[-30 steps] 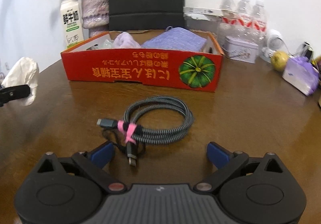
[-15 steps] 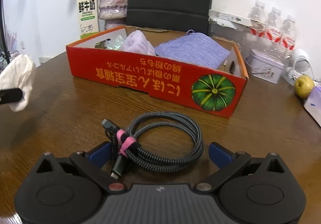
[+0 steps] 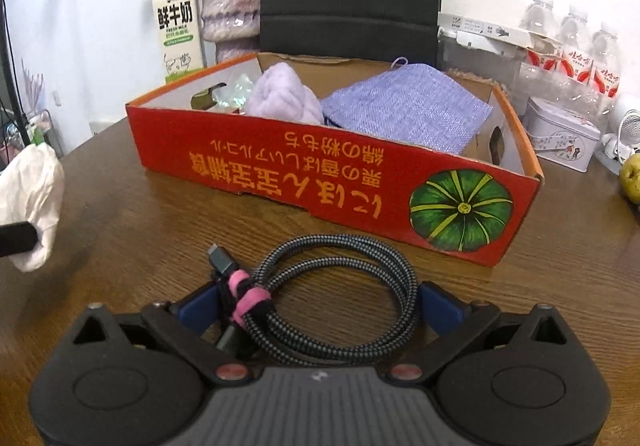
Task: Organize objects
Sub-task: 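Carry the white cloth and cable over the cardboard box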
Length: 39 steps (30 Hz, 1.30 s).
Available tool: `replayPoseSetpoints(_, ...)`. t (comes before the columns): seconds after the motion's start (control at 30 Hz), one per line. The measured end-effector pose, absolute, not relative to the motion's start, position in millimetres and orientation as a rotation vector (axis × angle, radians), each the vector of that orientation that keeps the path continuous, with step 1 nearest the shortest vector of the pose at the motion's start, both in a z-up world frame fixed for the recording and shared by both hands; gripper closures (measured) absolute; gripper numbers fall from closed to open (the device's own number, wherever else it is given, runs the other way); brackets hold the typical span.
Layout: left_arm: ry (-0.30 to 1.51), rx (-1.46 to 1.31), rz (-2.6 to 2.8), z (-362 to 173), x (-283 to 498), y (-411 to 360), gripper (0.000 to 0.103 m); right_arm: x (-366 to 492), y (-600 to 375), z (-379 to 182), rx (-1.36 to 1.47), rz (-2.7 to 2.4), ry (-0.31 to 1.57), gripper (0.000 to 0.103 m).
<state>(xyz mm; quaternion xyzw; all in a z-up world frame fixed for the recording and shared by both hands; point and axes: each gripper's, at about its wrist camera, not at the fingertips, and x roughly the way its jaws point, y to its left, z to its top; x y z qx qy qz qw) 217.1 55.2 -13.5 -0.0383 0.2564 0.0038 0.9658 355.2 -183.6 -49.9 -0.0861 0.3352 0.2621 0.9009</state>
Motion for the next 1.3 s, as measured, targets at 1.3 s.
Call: replayPoseSetpoints(1.3,0.417,-0.031,0.036,-3,174,10,0.056,193,-205,-12,-0.079,0.349,0.369,0.01)
